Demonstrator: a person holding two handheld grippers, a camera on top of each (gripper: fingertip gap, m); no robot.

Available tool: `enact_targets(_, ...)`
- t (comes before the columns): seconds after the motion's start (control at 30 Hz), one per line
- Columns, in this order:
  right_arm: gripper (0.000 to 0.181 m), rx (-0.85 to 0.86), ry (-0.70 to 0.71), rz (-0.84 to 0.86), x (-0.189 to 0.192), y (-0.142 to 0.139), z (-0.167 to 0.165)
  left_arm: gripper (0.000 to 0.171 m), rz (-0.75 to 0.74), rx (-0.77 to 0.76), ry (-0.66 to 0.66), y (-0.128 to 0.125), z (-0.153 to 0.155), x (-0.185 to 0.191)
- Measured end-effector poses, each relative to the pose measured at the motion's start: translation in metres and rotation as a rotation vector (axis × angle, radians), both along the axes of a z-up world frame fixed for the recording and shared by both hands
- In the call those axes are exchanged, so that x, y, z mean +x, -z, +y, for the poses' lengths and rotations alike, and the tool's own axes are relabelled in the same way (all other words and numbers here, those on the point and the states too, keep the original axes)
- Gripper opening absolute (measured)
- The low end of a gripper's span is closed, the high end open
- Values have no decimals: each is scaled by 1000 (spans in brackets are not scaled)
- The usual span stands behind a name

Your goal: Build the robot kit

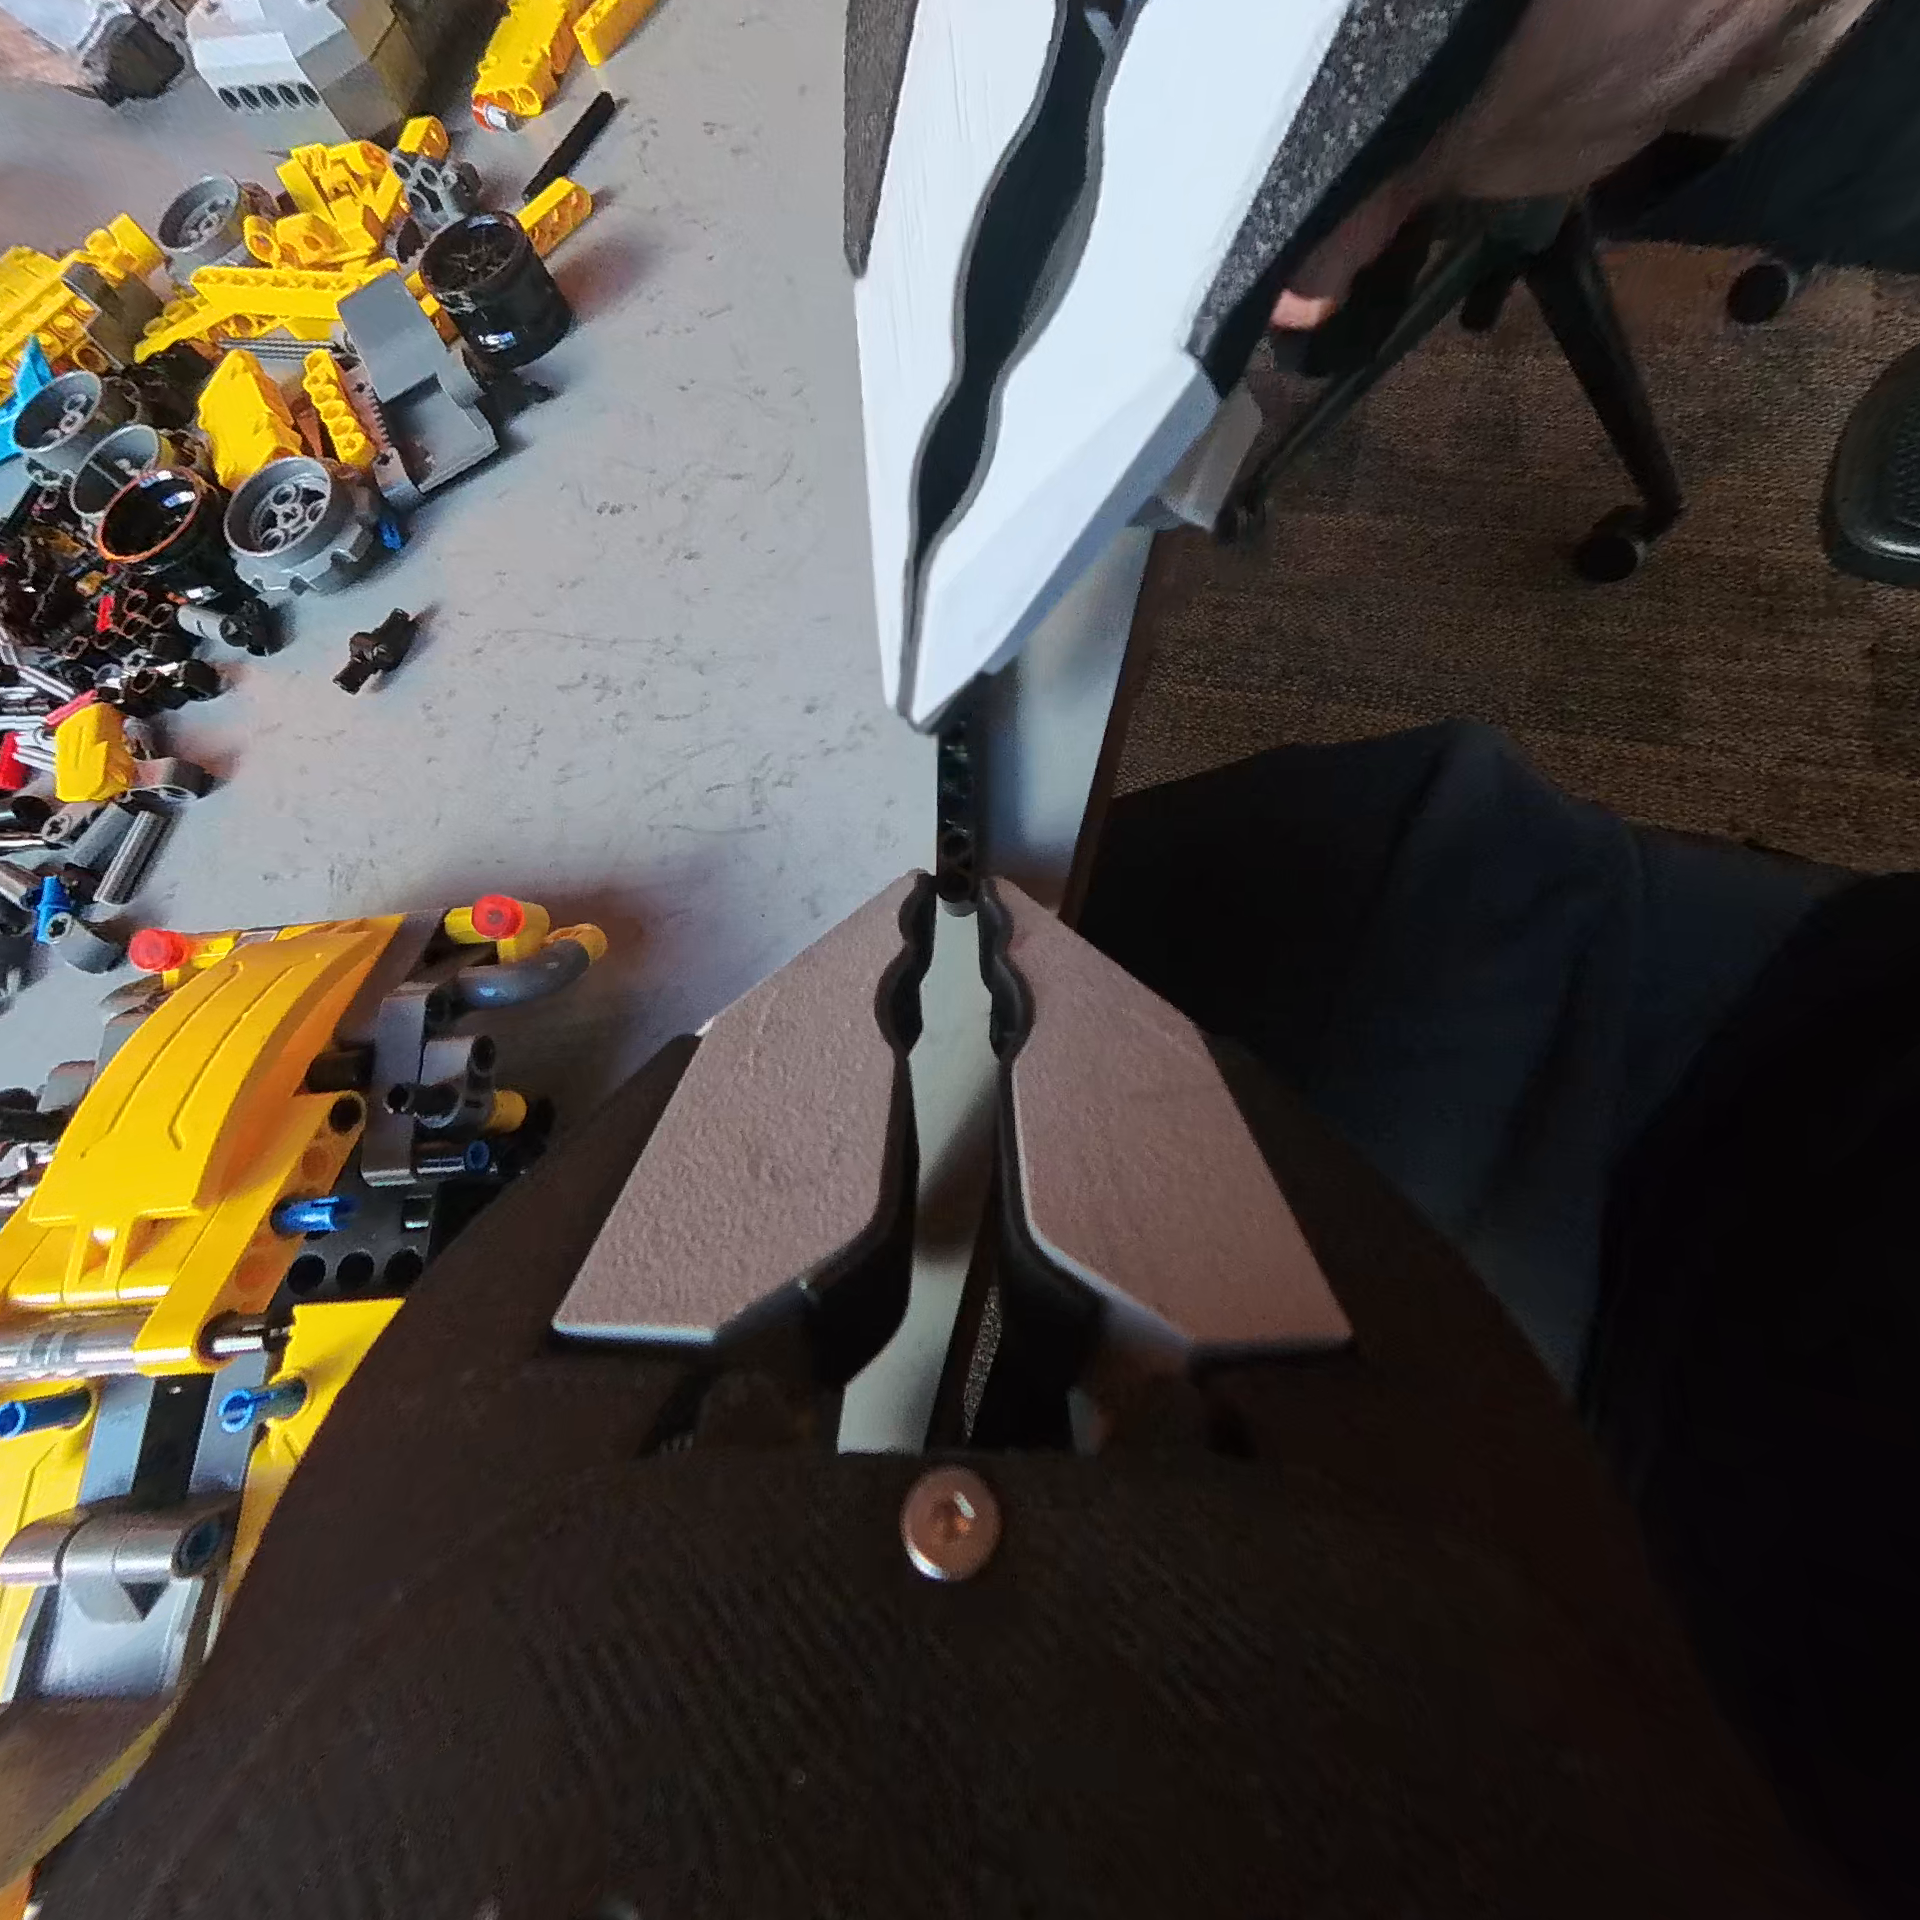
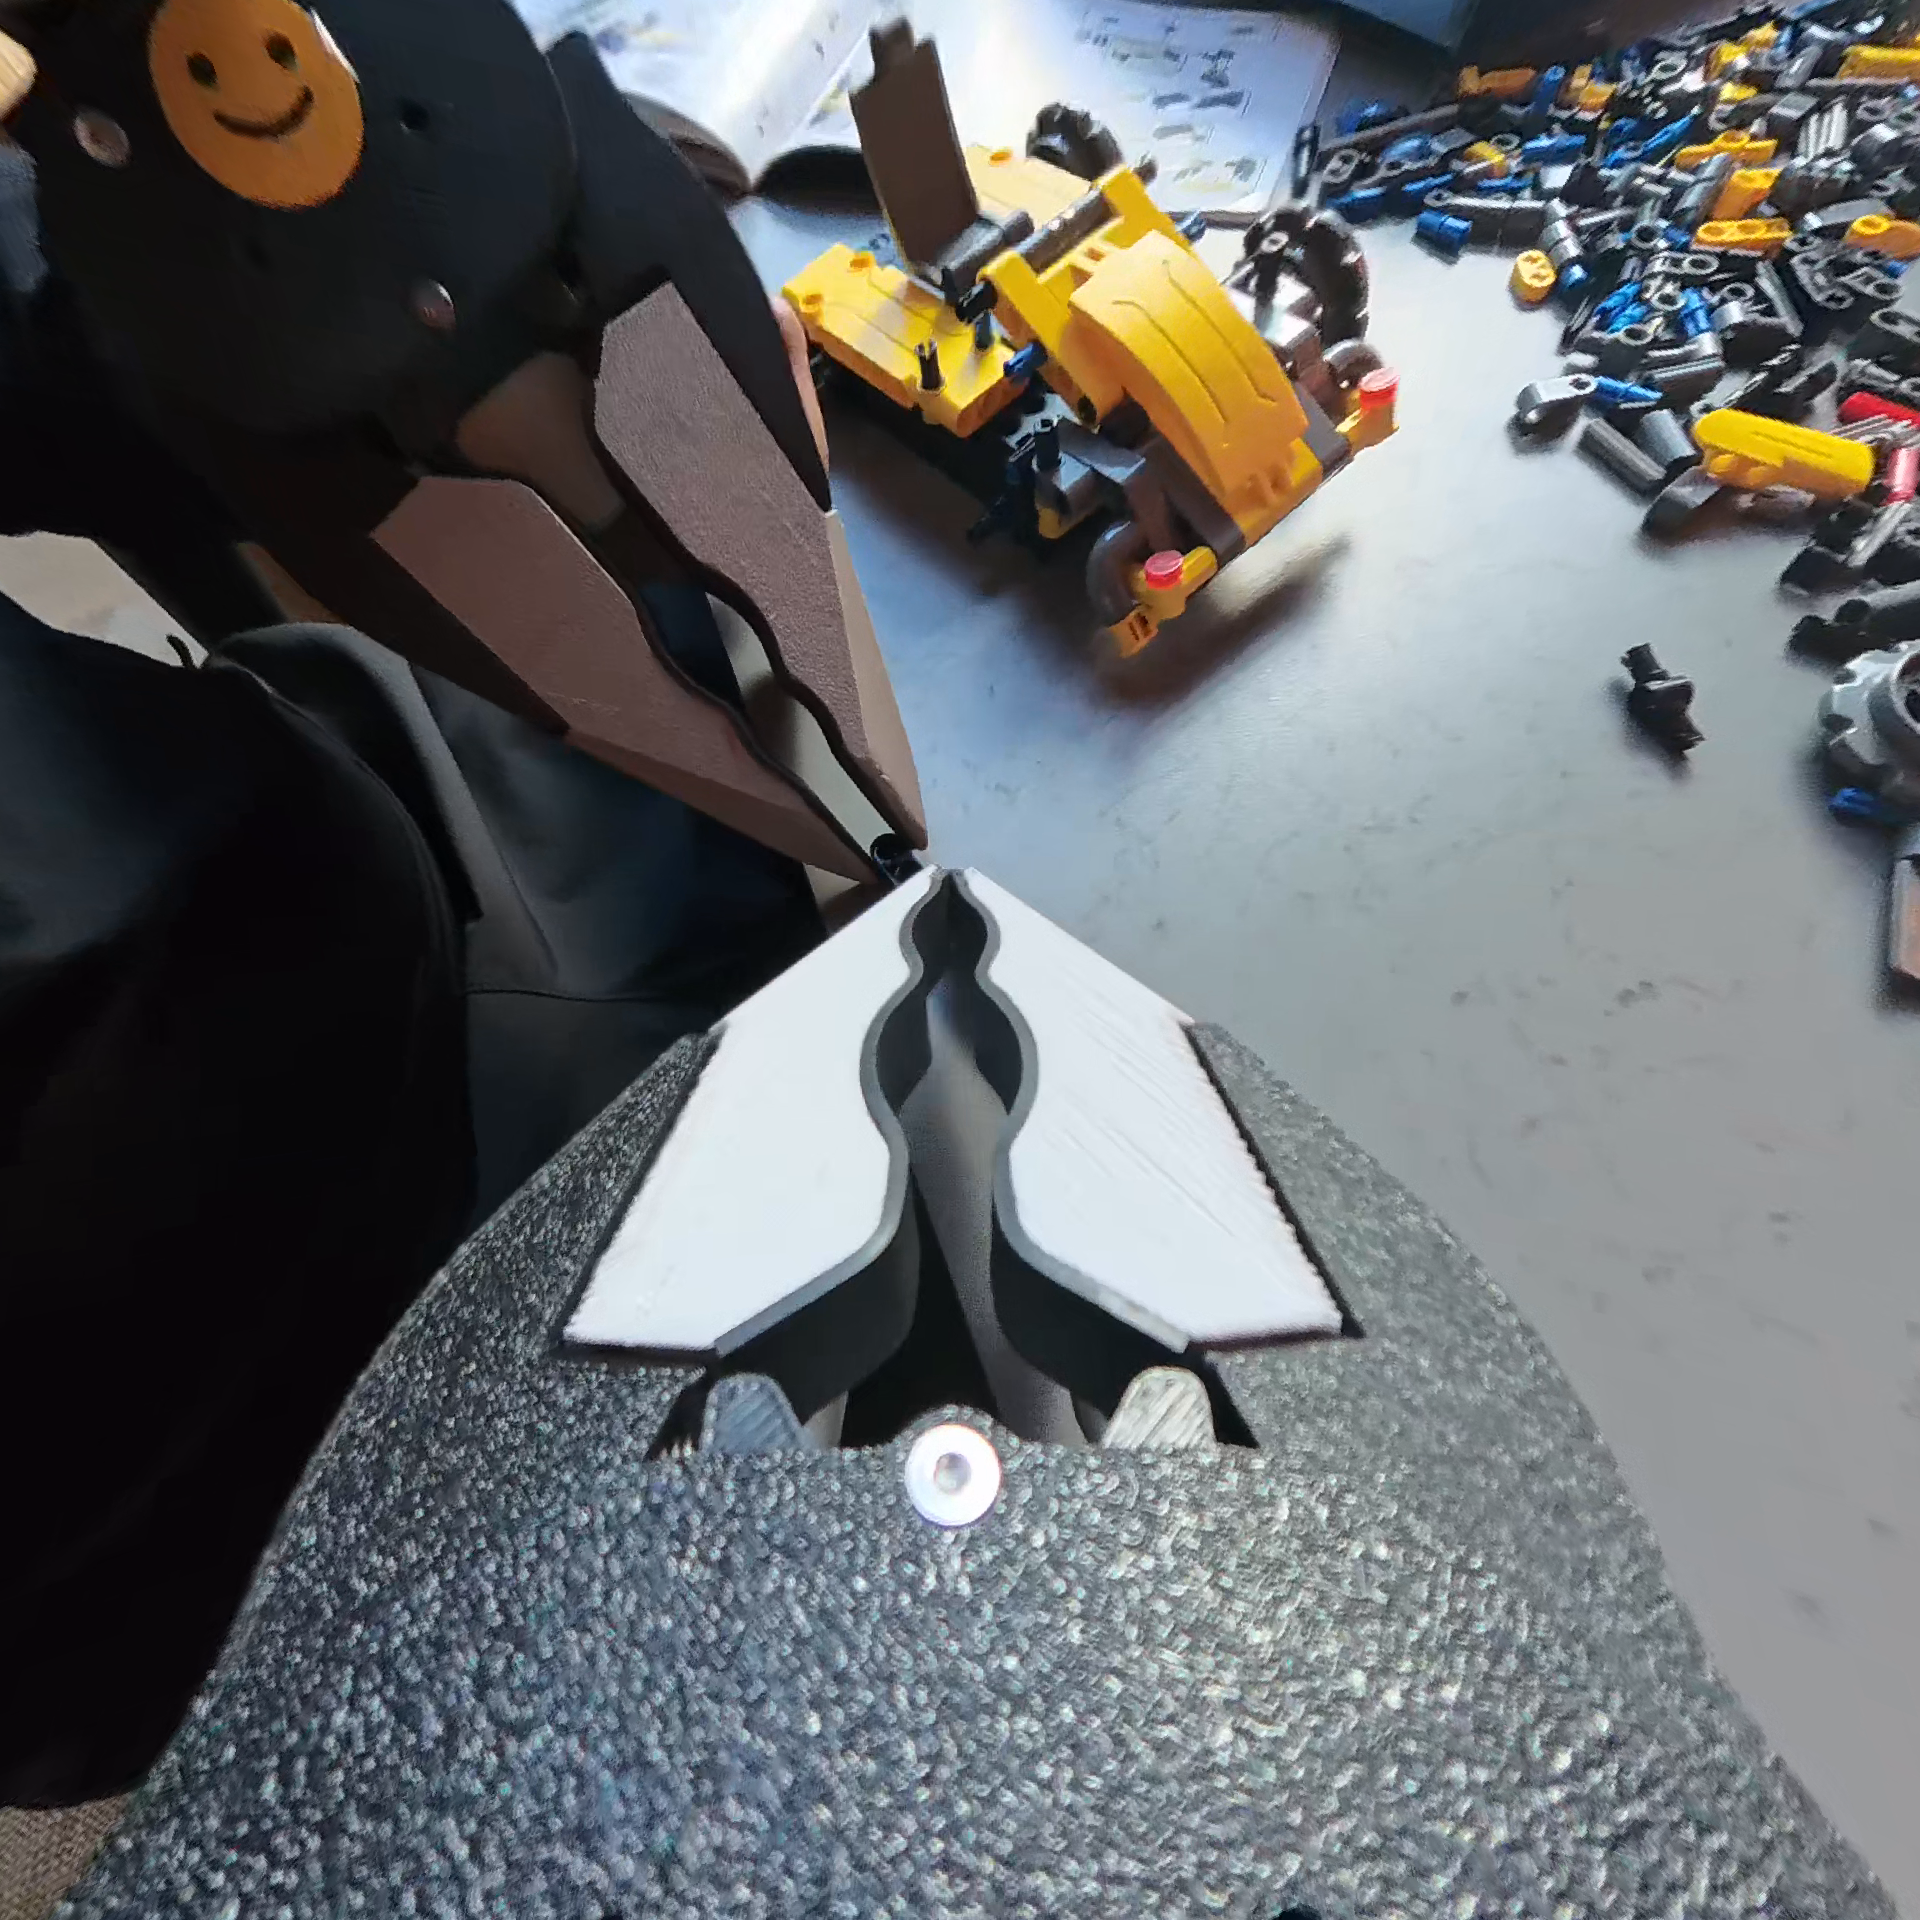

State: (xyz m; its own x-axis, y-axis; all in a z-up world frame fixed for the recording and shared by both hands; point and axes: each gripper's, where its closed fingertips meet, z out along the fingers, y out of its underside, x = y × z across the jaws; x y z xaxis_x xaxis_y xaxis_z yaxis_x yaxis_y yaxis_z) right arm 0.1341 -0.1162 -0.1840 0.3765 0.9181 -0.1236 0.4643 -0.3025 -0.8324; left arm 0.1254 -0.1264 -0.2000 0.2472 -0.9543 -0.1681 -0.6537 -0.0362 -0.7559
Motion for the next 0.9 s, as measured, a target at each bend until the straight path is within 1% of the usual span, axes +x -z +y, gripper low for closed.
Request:
enact_targets(0.13, 0, 1, 24, 2, 8, -2, 3, 5, -1, -2, 0, 0, 0, 0)
enact_targets(0.37, 0, 4, -5, -51, 5, 9, -2, 5, 0, -5, -1, 0, 0, 1)
enact_targets(0.47, 0, 4, -4, -45, 6, 8, -1, 5, 0, -6, -2, 0, 1, 2)
enact_targets(0.63, 0, 5, 23, -1, 12, -1, 3, 5, -3, -7, -4, 0, 0, 2)
enact_targets(0.83, 0, -2, 12, -43, 12, 9, 0, 5, -2, -10, -6, 0, 0, 2)
enact_targets(0.9, 0, 7, 15, -42, 13, 7, 1, 5, -2, -10, -7, 0, 0, 2)
